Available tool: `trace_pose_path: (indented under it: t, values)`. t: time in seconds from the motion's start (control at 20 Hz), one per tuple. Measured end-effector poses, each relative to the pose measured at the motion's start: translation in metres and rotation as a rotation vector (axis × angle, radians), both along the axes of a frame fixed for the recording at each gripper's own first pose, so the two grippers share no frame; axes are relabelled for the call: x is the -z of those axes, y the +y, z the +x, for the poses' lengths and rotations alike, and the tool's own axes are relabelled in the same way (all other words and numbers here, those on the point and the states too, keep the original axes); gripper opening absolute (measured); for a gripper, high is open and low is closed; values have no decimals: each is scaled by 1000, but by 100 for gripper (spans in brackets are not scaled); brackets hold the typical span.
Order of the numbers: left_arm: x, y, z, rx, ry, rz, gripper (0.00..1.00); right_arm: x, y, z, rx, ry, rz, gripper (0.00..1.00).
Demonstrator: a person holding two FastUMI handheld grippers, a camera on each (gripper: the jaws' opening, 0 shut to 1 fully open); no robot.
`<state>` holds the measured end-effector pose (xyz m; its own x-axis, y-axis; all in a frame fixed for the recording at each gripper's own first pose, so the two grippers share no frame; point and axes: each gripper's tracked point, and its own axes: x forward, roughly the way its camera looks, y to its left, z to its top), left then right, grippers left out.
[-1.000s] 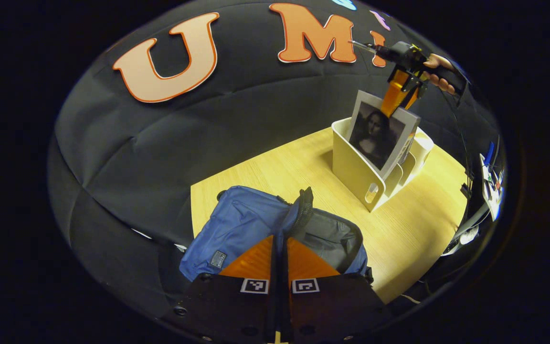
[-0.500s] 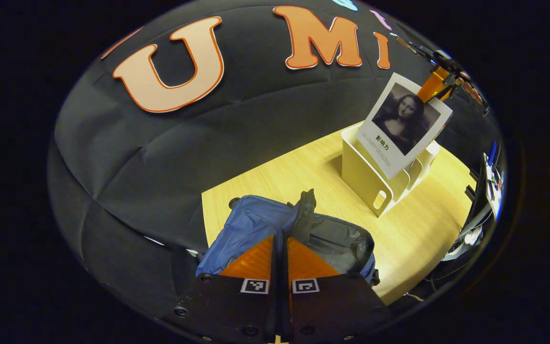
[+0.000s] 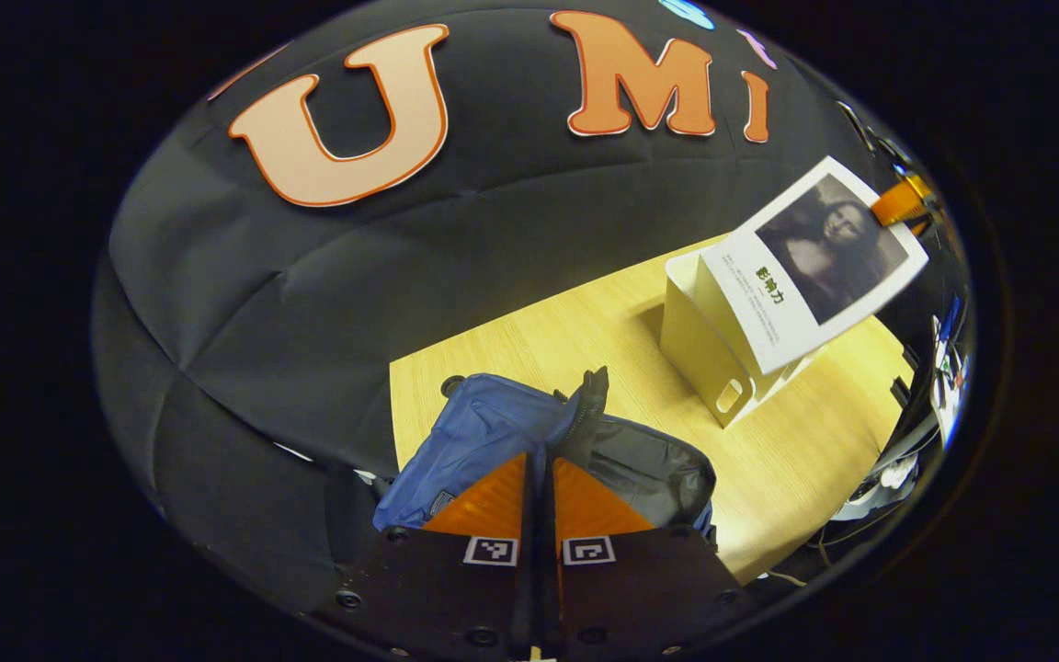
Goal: Open the schoolbag, grab two books from the bookshelf and put them into the schoolbag.
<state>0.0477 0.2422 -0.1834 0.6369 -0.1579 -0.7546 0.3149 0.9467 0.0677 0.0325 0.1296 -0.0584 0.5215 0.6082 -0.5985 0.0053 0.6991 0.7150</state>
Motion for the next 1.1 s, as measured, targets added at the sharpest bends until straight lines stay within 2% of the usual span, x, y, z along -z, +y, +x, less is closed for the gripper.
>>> trace_pose_path:
  t: [0.1,0.45,0.65,0.9,1.1]
  values:
    - [-1,-2,1,-5,10,-1,4,12,15,-20,-15,34,57,23]
    - [-10,-3,2,-20,27,-36,4,52,83,-60,-34,124,146,23]
    - [-10,-15,0,-15,31,-71,4,79,124,-65,-30,140,97,23]
    - [-8,-23,-13,14,24,-78,4,112,184,-77,-23,217,103,23]
    - [-5,-29,-21,26,15,-79,4,134,220,-69,-18,241,112,23]
